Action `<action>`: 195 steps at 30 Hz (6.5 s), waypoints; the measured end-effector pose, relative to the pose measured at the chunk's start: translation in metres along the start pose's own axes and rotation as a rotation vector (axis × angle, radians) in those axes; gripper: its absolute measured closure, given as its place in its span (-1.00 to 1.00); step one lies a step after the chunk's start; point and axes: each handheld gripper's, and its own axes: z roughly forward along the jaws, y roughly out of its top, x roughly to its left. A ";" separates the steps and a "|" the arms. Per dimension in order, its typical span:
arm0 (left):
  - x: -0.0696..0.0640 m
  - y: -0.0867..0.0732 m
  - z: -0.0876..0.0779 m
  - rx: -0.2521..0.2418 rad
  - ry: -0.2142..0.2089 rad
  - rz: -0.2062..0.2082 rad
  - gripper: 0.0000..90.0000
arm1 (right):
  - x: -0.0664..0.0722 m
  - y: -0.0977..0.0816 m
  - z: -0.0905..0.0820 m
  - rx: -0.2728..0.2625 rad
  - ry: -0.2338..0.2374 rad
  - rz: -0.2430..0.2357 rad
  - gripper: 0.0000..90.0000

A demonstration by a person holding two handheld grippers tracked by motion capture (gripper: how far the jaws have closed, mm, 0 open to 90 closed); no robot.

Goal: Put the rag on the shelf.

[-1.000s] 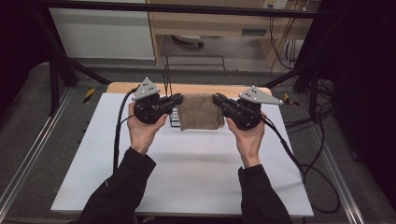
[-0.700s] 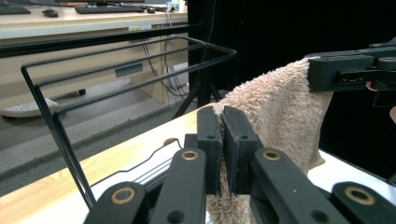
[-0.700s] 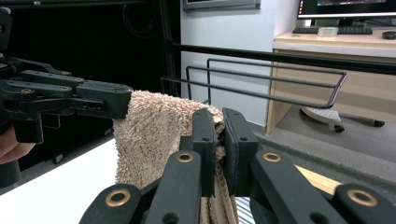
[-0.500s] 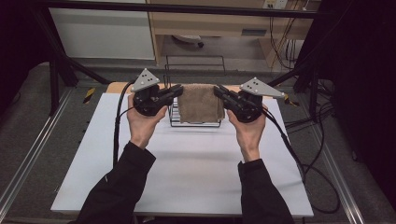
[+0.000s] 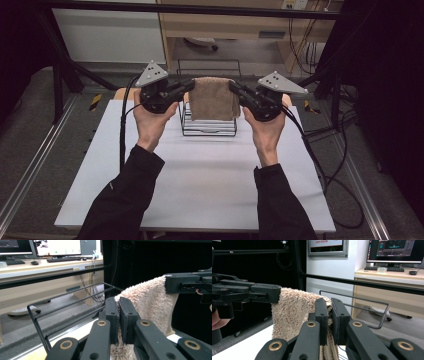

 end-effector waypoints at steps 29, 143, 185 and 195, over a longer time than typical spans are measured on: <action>0.020 0.035 0.007 -0.062 0.021 -0.010 0.91 | -0.007 0.040 0.022 -0.052 -0.022 -0.030 0.89; 0.042 -0.015 0.027 0.153 -0.021 0.023 0.81 | -0.030 -0.017 0.057 0.147 0.045 -0.055 0.86; 0.040 -0.031 0.045 0.297 -0.058 0.011 1.00 | -0.026 -0.024 0.048 0.221 0.114 -0.039 0.91; 0.043 -0.039 0.050 0.290 -0.047 -0.001 0.99 | -0.037 -0.045 0.058 0.264 0.050 0.000 0.99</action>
